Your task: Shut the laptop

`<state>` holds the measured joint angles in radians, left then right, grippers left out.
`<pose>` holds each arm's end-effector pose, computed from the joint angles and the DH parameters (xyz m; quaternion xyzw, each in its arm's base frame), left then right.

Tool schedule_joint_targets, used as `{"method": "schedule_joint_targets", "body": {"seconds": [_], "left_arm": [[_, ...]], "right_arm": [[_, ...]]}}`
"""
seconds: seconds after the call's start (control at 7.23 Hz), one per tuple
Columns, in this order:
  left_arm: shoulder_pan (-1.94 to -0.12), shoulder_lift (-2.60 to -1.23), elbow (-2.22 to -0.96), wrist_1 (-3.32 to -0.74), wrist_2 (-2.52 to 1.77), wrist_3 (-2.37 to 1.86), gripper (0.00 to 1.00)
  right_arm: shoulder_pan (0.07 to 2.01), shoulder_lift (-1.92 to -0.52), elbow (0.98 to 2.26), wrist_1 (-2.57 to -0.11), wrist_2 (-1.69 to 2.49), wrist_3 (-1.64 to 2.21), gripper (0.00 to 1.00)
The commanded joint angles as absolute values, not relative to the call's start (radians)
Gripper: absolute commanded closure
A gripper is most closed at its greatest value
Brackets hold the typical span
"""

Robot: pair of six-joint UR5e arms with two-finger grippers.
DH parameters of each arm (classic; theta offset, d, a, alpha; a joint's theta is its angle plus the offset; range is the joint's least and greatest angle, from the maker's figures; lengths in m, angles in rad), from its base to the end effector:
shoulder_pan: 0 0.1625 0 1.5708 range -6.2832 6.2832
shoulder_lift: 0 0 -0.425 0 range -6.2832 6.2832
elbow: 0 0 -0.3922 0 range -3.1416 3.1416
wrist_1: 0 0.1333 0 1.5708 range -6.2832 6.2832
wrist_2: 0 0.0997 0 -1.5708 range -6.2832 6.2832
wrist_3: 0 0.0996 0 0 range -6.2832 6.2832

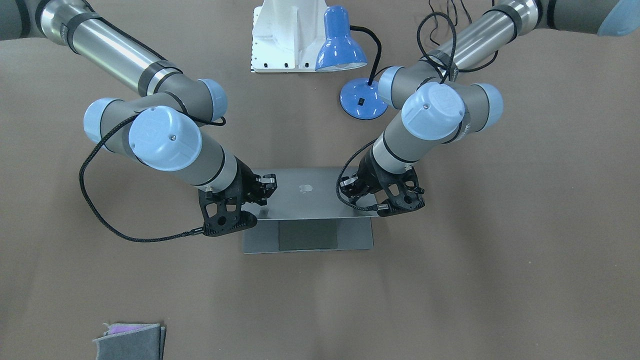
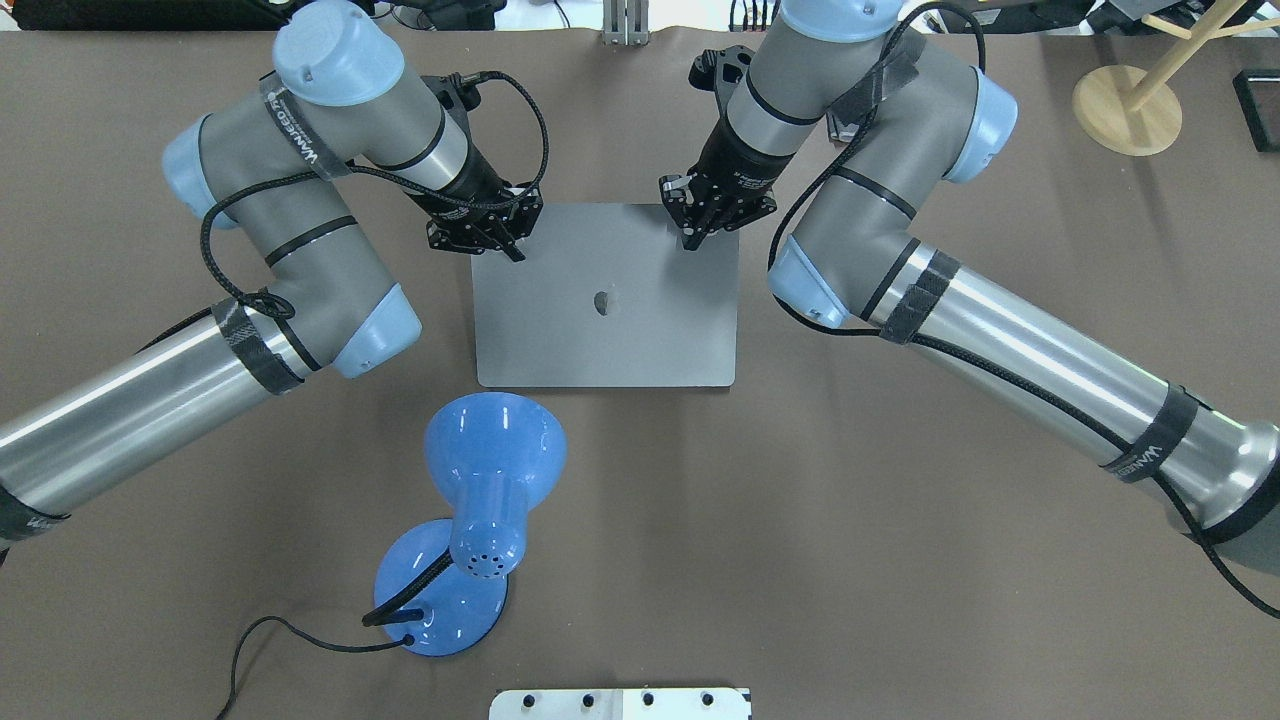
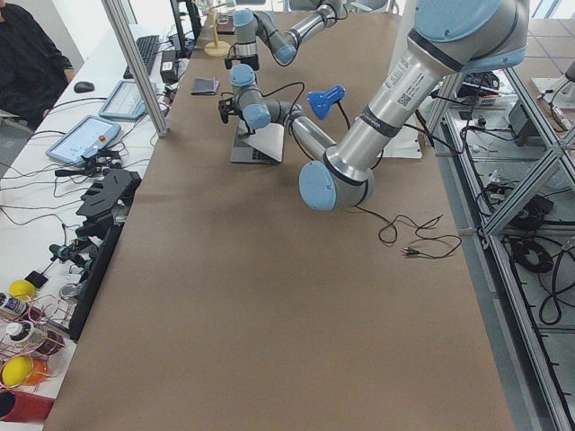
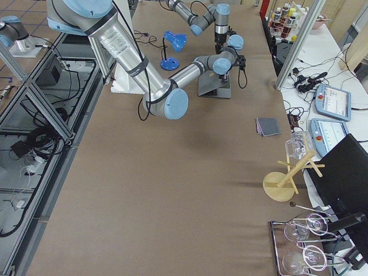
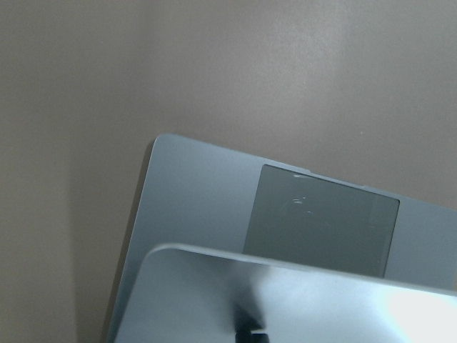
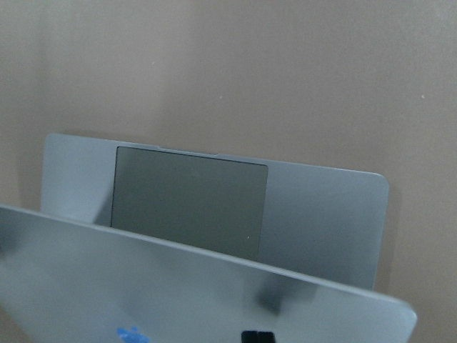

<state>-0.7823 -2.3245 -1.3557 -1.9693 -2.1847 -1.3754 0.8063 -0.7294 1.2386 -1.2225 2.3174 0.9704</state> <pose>0.4800 -0.5841 0.2391 -0.0358 0.5067 -0.1154 0.8536 -0.4924 -0.6083 0.2270 -0.0026 -0.5098 -0.0638 0.8579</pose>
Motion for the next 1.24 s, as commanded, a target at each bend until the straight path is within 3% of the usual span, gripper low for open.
{"method": "schedule_joint_targets", "body": {"seconds": [0.0,0.28,1.11], "left_arm": [[-0.781,-2.344,-1.261,-2.025,-2.113,-1.365,1.00],[-0.781,-2.358,-1.186,-2.051,-2.092,-1.330,1.00],[-0.764,-2.359,-1.147,-2.063,-2.045,-1.330,1.00]], "right_arm": [[0.790,-0.689,1.072,-1.106,2.267,0.971,1.00],[0.770,-0.673,1.017,-1.103,2.226,0.969,1.00],[0.805,-0.634,1.017,-1.103,2.256,0.982,1.00]]}}
